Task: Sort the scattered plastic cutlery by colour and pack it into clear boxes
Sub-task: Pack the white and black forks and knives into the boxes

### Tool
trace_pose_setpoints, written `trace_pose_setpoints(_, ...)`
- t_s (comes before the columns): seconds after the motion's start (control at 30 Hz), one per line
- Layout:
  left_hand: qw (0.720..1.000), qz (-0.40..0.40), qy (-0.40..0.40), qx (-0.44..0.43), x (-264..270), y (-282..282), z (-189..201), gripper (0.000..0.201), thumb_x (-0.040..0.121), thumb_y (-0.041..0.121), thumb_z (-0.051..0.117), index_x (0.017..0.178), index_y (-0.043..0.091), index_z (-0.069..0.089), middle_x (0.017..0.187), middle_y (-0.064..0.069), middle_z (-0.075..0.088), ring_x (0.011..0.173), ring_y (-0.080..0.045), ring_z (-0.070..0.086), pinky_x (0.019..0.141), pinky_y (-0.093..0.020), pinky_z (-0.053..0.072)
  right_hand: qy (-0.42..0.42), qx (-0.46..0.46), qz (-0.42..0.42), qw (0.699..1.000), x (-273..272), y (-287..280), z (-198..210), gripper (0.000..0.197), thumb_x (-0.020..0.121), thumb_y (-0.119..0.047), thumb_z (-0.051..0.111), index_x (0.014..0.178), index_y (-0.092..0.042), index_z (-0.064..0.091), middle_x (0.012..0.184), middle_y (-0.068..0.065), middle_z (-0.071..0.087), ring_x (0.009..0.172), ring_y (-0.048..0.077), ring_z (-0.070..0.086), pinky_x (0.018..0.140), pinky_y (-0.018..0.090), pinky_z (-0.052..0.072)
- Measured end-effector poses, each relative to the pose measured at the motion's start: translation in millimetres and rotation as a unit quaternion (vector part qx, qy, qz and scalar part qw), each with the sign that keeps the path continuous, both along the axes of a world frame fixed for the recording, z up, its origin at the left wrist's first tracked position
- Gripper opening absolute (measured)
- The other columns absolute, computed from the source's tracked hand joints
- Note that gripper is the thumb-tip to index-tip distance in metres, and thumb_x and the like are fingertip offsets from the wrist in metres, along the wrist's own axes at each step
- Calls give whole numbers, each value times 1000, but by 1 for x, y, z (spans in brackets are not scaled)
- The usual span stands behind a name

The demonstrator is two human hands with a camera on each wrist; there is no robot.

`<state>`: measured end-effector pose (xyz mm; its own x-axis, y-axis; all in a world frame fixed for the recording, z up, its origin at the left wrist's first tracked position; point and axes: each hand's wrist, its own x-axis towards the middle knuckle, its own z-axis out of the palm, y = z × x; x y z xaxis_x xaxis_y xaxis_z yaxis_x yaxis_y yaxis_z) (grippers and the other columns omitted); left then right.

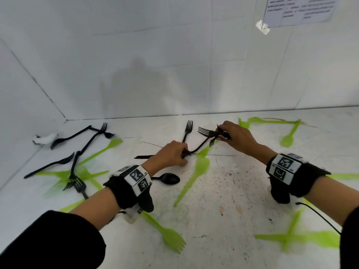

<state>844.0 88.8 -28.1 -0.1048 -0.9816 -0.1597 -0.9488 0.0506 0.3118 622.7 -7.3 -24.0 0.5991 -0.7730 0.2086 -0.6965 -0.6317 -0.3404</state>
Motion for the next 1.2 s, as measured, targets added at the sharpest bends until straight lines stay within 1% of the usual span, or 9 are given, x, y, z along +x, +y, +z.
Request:
trace_pose_setpoints(0.17, 987, 87, 94, -95, 12, 8, 11, 17, 82, 14, 63, 99, 12, 63, 94, -5, 70, 73, -15, 53, 70, -30, 44, -159, -95, -84, 979, 22, 4, 25, 27, 96, -28, 47, 111, -7, 53, 105, 11, 58, 96, 32, 54, 64, 33, 35)
trace_pose_setpoints(0.3, 937, 169, 240, -189, 30, 21, 30, 5, 83, 18, 67, 85, 16, 63, 83, 9, 66, 77, -1, 58, 73, -19, 44, -266, 22, -163, 950, 59, 2, 37, 29, 100, -26, 38, 112, -2, 47, 94, 16, 58, 84, 29, 57, 65, 35, 37)
trace_pose_setpoints(0.4, 888, 225, 327, -232, 43, 30, 41, 5, 84, 16, 68, 81, 17, 63, 76, 13, 62, 66, 10, 54, 63, -7, 39, -489, 245, -165, 821, 94, -6, 32, 14, 99, -19, 36, 101, -5, 38, 80, 7, 44, 38, 9, 54, 40, 29, 49)
trace_pose_setpoints(0.47, 837, 272, 401, -254, 51, 34, 45, 6, 84, 17, 68, 80, 19, 63, 77, 11, 62, 61, 9, 52, 58, -9, 37, -496, 326, -208, 777, 111, -11, 23, 10, 97, -16, 38, 96, -7, 39, 74, 3, 40, 29, 8, 48, 34, 24, 46)
trace_pose_setpoints(0.57, 763, 335, 477, -279, 63, 37, 51, 9, 83, 24, 70, 87, 18, 64, 82, 8, 61, 59, 10, 50, 56, -10, 34, -375, 375, -198, 824, 131, -9, 7, 19, 95, -18, 48, 79, -11, 42, 68, 6, 43, 43, 16, 44, 34, 19, 36)
trace_pose_setpoints(0.67, 724, 341, 526, -287, 68, 41, 56, 13, 84, 21, 69, 78, 15, 60, 73, 2, 60, 51, 3, 46, 44, -11, 28, -126, 292, -145, 937, 134, 3, -9, 45, 85, -32, 67, 110, -1, 47, 102, 17, 54, 92, 33, 56, 67, 32, 47)
trace_pose_setpoints(0.77, 721, 325, 552, -266, 68, 42, 52, 13, 89, 17, 62, 79, 16, 54, 67, 3, 55, 58, -3, 51, 43, -15, 29, -15, 237, -110, 965, 130, 11, -18, 67, 78, -32, 74, 126, 2, 41, 122, 20, 52, 113, 34, 50, 79, 32, 40)
trace_pose_setpoints(1.0, 684, 240, 680, -110, 53, 31, 44, 21, 99, 9, 39, 92, 11, 59, 73, 2, 55, 63, -8, 63, 60, -20, 54, -184, 353, -145, 906, 108, 10, -8, 19, 77, -11, 73, 86, -4, 59, 58, 4, 46, 49, 16, 41, 38, 18, 36)
trace_pose_setpoints(1.2, 602, 326, 720, -115, 25, 12, 46, 21, 94, 27, 52, 85, 9, 57, 62, 3, 36, 38, -2, 38, 39, -12, 34, -417, 420, -56, 804, 85, 52, 30, 13, 83, -3, 66, 81, -7, 54, 56, -1, 30, 34, 3, 26, 34, 15, 21)
